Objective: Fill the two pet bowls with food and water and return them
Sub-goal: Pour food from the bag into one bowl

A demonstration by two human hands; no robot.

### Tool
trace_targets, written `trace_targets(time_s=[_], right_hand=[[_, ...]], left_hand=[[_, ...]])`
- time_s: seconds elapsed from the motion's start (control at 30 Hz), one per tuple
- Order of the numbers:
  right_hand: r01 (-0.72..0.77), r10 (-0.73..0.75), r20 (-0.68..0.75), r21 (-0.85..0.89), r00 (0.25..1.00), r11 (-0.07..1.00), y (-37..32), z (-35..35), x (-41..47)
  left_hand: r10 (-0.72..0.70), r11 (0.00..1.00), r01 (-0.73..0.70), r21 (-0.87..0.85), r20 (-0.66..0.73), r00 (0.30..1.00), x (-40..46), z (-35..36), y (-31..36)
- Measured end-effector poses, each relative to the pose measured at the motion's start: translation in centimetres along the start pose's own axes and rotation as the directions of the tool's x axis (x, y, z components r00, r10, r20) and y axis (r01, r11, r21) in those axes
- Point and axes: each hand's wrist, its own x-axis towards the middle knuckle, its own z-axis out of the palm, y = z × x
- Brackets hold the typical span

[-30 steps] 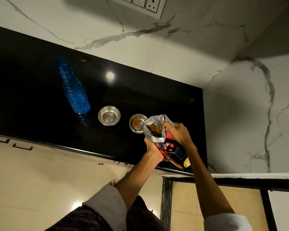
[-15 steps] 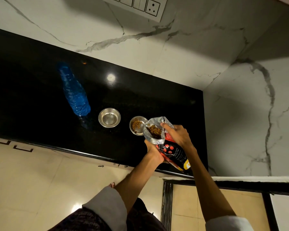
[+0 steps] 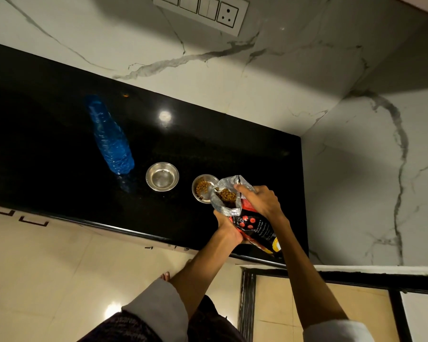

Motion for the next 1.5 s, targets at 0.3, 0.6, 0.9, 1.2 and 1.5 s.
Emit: trace_targets(time_s=[0.3,0.6,0.9,1.2,1.5], right_hand=[[0.015,-0.015,-0.014,-0.003,1.000,1.000,0.3,0.1,-0.2],[-0.015,0.015,-0.026,-0.018,1.000,1.000,0.7,0.7,0.5],[-0.011,0.010,-0.042,-0.029,0.999,1.000,0.9,1.4,1.0],[-0.022,0.020,-0.037,-0.032,0.999,0.999,1.2,1.4,1.4],[-0.028,0.027,-0.016,-0.046,1.000,0.999,1.3,1.6,1.8]], left_hand=[[-0.058,0.998,0.058,0.014,-0.003,0.998,0.5,-0.1,-0.1],[-0.063,0.996,0.064,0.054,-0.013,0.998,0.9,-0.5,-0.2],[-0.074,0.996,0.077,0.053,-0.043,0.996,1.4,-0.7,0.0],[-0.084,0.993,0.089,0.071,-0.071,0.994,1.3,-0.6,0.0],[-0.092,0.992,0.101,0.082,-0.099,0.991,1.3,-0.7,0.0]])
